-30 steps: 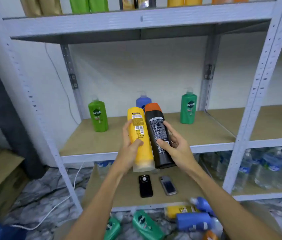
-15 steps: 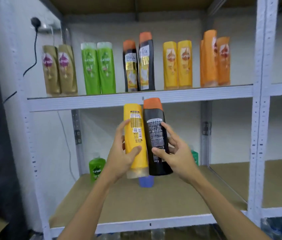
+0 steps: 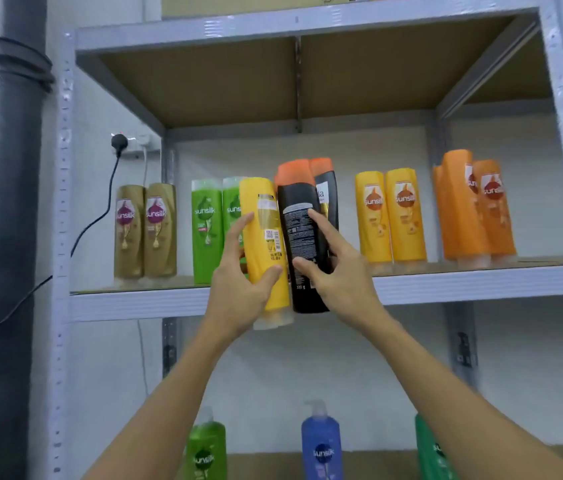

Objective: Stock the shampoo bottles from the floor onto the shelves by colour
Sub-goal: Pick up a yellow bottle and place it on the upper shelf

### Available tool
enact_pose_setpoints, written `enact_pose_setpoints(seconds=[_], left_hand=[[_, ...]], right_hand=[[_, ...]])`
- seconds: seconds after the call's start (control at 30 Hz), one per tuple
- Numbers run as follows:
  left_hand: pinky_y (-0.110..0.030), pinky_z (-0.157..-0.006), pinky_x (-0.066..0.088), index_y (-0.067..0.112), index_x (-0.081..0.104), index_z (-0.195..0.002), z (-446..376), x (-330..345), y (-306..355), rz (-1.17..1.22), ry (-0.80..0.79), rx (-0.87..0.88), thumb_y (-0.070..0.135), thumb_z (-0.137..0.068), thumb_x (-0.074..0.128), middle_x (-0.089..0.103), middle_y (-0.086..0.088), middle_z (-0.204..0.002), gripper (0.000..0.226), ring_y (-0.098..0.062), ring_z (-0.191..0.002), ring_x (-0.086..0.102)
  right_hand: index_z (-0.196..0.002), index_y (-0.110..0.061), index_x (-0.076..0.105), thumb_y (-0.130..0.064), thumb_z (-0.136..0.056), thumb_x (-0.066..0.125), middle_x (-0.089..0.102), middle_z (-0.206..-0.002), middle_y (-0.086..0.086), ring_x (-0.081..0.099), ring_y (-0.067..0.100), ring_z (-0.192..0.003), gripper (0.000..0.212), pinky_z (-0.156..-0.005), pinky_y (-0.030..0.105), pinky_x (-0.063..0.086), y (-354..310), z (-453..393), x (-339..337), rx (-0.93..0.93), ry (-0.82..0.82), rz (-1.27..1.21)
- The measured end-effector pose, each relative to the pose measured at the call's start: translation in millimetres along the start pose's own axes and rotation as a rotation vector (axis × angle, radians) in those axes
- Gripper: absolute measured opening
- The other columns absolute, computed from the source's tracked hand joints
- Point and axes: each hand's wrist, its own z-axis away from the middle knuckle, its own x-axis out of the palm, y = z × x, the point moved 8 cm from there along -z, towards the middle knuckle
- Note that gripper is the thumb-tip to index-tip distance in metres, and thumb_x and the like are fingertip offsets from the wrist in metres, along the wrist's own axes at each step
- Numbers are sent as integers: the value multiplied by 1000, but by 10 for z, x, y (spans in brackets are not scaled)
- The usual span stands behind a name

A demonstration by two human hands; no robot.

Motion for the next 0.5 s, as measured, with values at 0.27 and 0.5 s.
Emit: enact_pose_setpoints(seconds=[0.27,0.5], left_hand=[[-33,-81,61,37,31,-152,-606,-134,71,-26,106,125,8,-90,72,52,4,-141,81,-11,-105,67],[-9,-78,52,35,31,-154,-639,13,-92,-141,54,126,8,-90,71,57,16,-126,80,8,-98,64]], right_hand=[[-152,-33,42,-15,-88,77,59,-140,-3,59,10,-124,75,-103,33,53,43,-507,58,-79,158,26],[-158,-35,29,-20,-91,74,52,-150,0,51,16,-135,82,-113,41,45,307,-535,189,-7,171,174]])
